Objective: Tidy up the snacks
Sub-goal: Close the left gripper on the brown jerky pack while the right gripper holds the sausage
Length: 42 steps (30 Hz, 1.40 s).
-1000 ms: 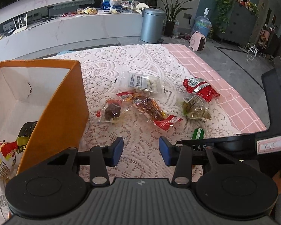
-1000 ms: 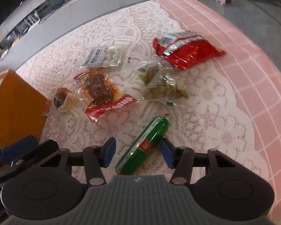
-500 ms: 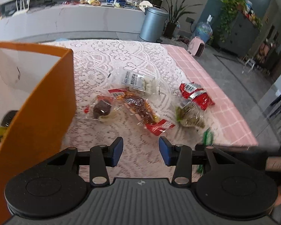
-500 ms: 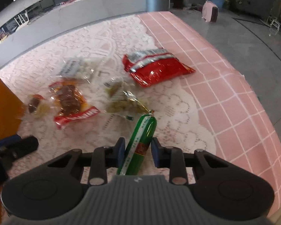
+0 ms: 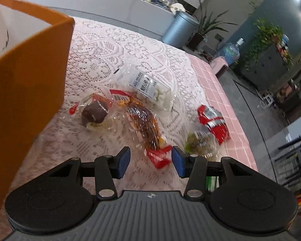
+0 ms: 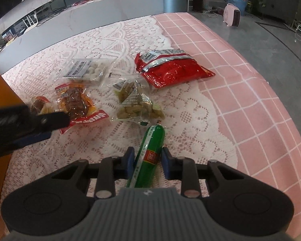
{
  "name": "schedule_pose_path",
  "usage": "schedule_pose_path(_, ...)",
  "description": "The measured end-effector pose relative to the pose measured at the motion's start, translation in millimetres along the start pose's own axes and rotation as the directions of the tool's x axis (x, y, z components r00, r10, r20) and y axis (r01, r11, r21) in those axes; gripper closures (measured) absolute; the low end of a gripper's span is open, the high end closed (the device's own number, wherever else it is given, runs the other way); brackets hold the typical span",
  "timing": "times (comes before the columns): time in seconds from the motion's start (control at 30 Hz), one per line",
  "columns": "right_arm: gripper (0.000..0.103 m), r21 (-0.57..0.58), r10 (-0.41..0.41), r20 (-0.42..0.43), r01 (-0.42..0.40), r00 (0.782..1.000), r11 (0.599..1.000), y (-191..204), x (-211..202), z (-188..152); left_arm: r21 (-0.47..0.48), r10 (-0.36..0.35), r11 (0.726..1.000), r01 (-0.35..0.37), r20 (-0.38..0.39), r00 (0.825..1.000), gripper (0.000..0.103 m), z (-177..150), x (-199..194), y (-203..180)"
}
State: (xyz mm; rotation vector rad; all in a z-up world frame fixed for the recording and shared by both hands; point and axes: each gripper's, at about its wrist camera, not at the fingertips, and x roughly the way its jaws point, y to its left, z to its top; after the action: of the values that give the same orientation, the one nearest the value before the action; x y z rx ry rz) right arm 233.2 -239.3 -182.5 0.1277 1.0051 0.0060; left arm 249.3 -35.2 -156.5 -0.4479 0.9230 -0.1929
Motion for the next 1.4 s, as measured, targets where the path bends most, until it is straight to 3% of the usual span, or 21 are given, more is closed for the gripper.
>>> schedule_pose_path(0.27, 0.076, -0.018, 0.004, 0.013, -0.004, 1.000, 1.000, 1.1, 0.6, -1.5, 0.005, 0.073, 0.997, -0.073, 0.034, 0.997, 0.049, 10.2, 25.3, -6.3)
schedule_pose_path(0.3, 0.076, -0.016, 0.005, 0.014, -0.005, 1.000, 1.000, 0.9, 0.7, -1.4, 0.022, 0.084, 0.996, -0.085, 0.041, 0.996, 0.052, 10.3, 25.9, -8.7)
schedule_pose_path(0.33, 0.076, -0.017, 0.005, 0.015, -0.005, 1.000, 1.000, 1.0, 0.9, -1.6, 0.039, 0.097, 0.994, -0.099, 0.045, 0.994, 0.064, 10.2, 26.4, -10.8)
schedule_pose_path(0.53, 0.076, -0.027, -0.004, 0.018, 0.004, 1.000, 1.000, 4.0, 0.7, -2.7, 0.085, 0.112, 0.989, -0.117, 0.066, 0.992, 0.072, 7.6, 18.9, -11.7)
schedule_pose_path(0.8, 0.079, -0.014, -0.002, 0.014, 0.002, 1.000, 1.000, 2.2, -0.2, -3.0, 0.122, 0.083, 0.988, -0.089, 0.051, 0.995, 0.078, 3.1, -8.8, -13.5)
schedule_pose_path(0.87, 0.079, 0.003, 0.005, 0.009, -0.005, 1.000, 1.000, -0.7, -1.3, -3.3, 0.137, 0.072, 0.988, -0.078, 0.045, 0.996, 0.089, 0.7, -18.3, -15.2)
schedule_pose_path(1.0, 0.079, 0.045, 0.034, -0.006, -0.034, 0.999, 0.998, -7.1, -9.4, -5.2, 0.183, 0.071, 0.980, -0.075, 0.026, 0.997, 0.098, -8.6, -38.2, -18.4)
schedule_pose_path(1.4, 0.082, 0.085, 0.143, -0.004, -0.142, 0.990, 0.986, 3.6, -51.8, -24.1, 0.283, 0.035, 0.959, -0.029, -0.018, 0.999, 0.099, -37.9, -94.3, -12.9)
